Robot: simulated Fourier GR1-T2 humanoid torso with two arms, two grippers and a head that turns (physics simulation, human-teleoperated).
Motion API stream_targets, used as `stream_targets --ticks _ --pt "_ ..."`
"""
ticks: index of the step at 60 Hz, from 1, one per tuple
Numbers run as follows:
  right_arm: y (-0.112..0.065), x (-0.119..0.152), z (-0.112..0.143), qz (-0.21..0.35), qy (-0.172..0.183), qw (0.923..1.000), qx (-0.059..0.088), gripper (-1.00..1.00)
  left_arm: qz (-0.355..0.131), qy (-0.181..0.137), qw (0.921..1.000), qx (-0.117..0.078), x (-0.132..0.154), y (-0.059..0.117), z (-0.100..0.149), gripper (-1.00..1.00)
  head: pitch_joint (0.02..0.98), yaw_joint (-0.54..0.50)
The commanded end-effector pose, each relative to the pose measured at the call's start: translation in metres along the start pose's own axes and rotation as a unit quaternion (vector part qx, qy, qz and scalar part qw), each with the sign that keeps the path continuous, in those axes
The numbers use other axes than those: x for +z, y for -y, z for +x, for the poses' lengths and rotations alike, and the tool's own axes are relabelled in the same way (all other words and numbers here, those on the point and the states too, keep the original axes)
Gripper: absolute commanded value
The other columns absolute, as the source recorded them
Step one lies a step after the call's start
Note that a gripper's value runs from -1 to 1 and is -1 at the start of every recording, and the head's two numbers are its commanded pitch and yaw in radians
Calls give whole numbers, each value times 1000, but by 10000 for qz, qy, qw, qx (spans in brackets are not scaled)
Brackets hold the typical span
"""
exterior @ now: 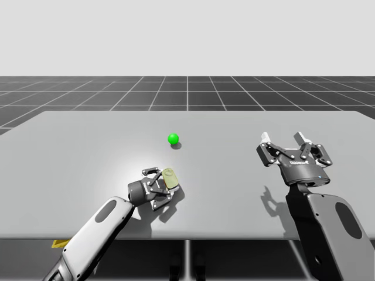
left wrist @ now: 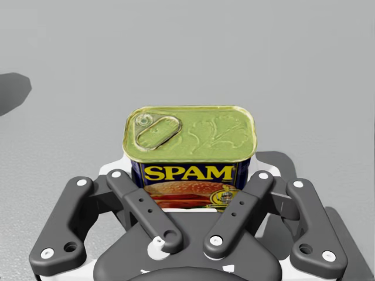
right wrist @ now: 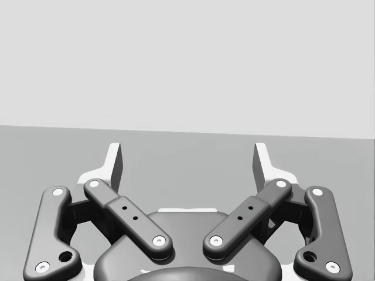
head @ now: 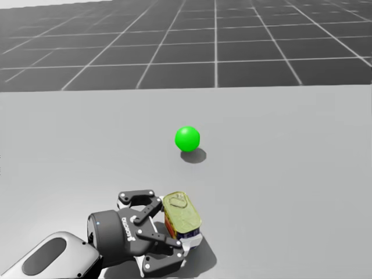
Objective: Watch the red light. When it turns green, pick up the object.
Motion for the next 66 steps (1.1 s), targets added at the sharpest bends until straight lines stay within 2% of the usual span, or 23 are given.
stream_targets --ticks 1,7,12,17,19,23,29,30,33,34,37,44,56,64,66 --pt "1 0 0 -6 5 10000 1 -1000 -547 -367 9978 -71 5 8 -18 1000 544 116" --pt "1 0 1 -20 15 10000 -9 -1000 -573 -357 9977 -81 5 8 -18 1000 477 121" --pt "1 0 1 -21 17 10000 -11 -1000 -589 -352 9976 -99 5 9 -18 1000 449 123" --pt "1 1 0 43 -12 10000 -73 -1000 -594 -348 9976 -114 5 9 -18 1000 433 126" --pt "1 1 0 121 -45 9998 -144 -1000 -584 -287 9978 -129 6 9 -17 1000 430 125" --pt "1 2 0 160 -59 9998 -131 -1000 -517 -163 9985 -114 8 9 -7 1000 427 125" --pt "2 2 1 153 -60 9998 -119 -1000 -413 18 9984 -392 14 9 18 1000 425 127" --pt "2 2 1 152 -53 9998 -111 -1000 -377 96 9979 -517 17 9 29 1000 424 128" --pt "2 2 1 150 -52 9998 -105 -1000 -326 171 9974 -614 19 8 40 1000 424 130" --pt "2 2 1 150 -52 9998 -105 -1000 -263 249 9969 -705 22 7 50 1000 424 132" --pt "3 2 1 154 -48 9998 -100 -1000 -228 322 9961 -783 24 6 60 1000 422 133" --pt "4 2 3 192 -53 9997 -107 -1000 -15 537 9918 -1163 33 0 93 1000 417 132" --pt "5 2 3 232 -117 9996 -81 -1000 461 888 9830 -1538 45 -11 144 1000 418 134" --pt "7 4 2 375 -105 9992 -68 -1000 869 1217 9734 -1735 51 -12 183 1000 418 136" --pt "7 5 2 429 -65 9991 -4 -1000 953 1310 9705 -1786 52 -11 192 1000 417 136"
